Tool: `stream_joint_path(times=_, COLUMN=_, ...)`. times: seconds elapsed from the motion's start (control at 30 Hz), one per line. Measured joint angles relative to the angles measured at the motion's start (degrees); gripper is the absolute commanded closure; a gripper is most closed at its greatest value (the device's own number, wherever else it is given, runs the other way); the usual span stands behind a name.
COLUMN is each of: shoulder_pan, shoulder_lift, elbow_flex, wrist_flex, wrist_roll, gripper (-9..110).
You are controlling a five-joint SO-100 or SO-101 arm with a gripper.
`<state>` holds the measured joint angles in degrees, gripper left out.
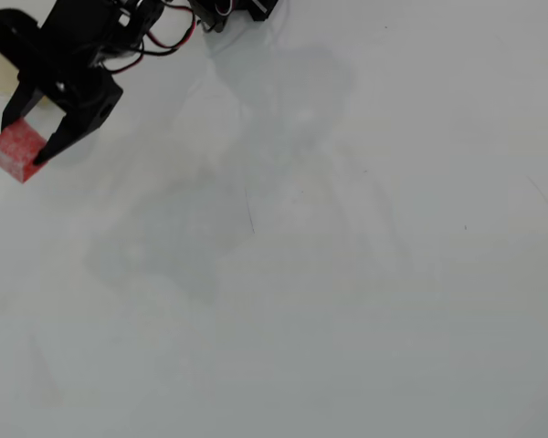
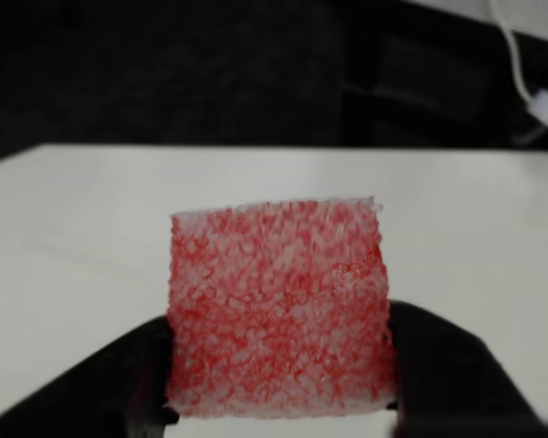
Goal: Pick up the cube and drop it in the cup.
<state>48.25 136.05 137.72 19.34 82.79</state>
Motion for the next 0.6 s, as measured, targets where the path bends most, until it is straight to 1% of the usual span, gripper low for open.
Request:
stream_joint_path(times=0.33, shoulder_pan=6.15, shoulder_lift=9.84, elbow_flex=4.92, wrist_flex=5.36, wrist_roll=0.00, gripper=92)
stream_joint_path(times=0.6, shoulder_pan=12.13, shoulder_lift=14.15, elbow_flex=8.17, wrist_flex=5.71, wrist_roll=0.00, gripper=93)
